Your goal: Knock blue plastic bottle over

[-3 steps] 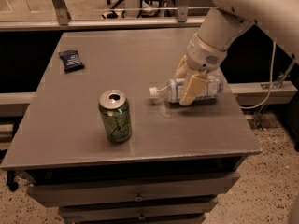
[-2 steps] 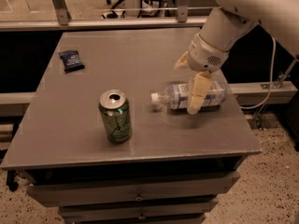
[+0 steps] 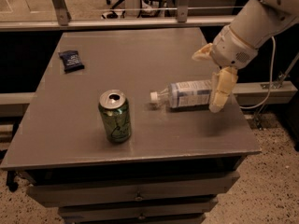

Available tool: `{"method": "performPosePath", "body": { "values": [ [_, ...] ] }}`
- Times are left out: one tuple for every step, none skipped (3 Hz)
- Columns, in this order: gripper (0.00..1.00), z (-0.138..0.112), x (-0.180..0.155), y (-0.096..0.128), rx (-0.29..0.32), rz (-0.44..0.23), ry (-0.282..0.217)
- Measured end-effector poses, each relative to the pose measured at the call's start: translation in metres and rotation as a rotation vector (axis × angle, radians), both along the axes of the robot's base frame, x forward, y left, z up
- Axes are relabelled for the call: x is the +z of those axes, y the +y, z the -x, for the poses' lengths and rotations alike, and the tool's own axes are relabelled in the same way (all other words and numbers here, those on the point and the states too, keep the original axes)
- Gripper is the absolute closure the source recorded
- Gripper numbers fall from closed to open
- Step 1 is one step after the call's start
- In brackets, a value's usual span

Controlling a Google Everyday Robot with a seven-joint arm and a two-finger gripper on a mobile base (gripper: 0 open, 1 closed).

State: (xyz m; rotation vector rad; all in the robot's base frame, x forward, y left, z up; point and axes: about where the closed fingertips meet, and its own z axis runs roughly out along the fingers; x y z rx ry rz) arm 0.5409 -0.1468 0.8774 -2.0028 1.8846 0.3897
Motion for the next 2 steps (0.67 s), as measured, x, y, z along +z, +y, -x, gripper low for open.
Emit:
{"method": "performPosePath", "body": {
  "values": [
    [0.0,0.007,0.032,-0.057,-0.023,-0.104,-0.116],
    [0.0,0.027,0.055,-0.12,-0.054,-0.202,-0.226]
  ]
}}
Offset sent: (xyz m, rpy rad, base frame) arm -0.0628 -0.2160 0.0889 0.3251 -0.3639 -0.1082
